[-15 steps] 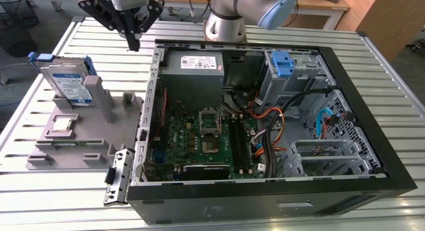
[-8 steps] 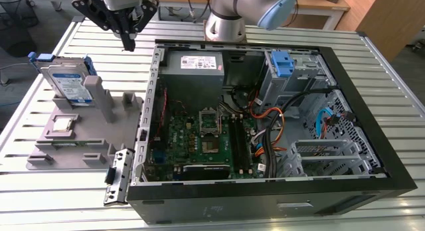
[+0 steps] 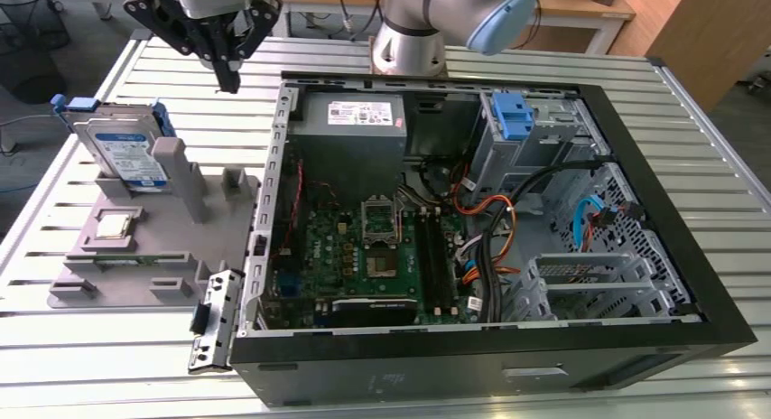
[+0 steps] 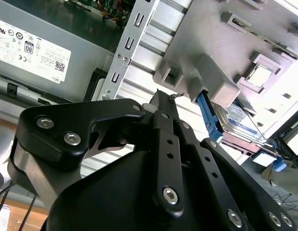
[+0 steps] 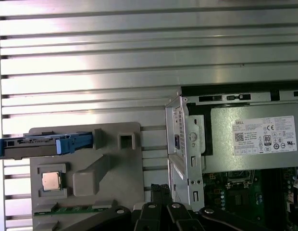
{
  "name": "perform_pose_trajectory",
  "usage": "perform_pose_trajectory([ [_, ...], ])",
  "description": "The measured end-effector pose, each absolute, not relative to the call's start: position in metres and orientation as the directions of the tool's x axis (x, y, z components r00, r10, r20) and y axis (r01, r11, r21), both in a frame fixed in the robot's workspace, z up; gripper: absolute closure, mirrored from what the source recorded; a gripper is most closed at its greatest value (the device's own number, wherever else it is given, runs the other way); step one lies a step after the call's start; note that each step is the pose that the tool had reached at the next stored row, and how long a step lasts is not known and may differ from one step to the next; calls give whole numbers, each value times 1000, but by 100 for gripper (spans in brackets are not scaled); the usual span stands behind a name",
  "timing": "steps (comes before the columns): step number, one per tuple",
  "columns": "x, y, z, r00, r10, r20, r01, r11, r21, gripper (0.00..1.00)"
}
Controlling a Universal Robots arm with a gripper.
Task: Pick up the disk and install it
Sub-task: 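Reach for the disk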
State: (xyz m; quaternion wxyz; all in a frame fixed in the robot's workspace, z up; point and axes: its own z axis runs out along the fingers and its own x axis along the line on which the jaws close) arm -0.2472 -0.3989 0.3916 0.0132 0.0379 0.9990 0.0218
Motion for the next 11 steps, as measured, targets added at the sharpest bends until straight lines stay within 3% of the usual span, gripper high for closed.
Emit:
perform_pose_trajectory([
  [11, -261, -399, 391, -997, 76, -25, 75, 996, 45, 90],
])
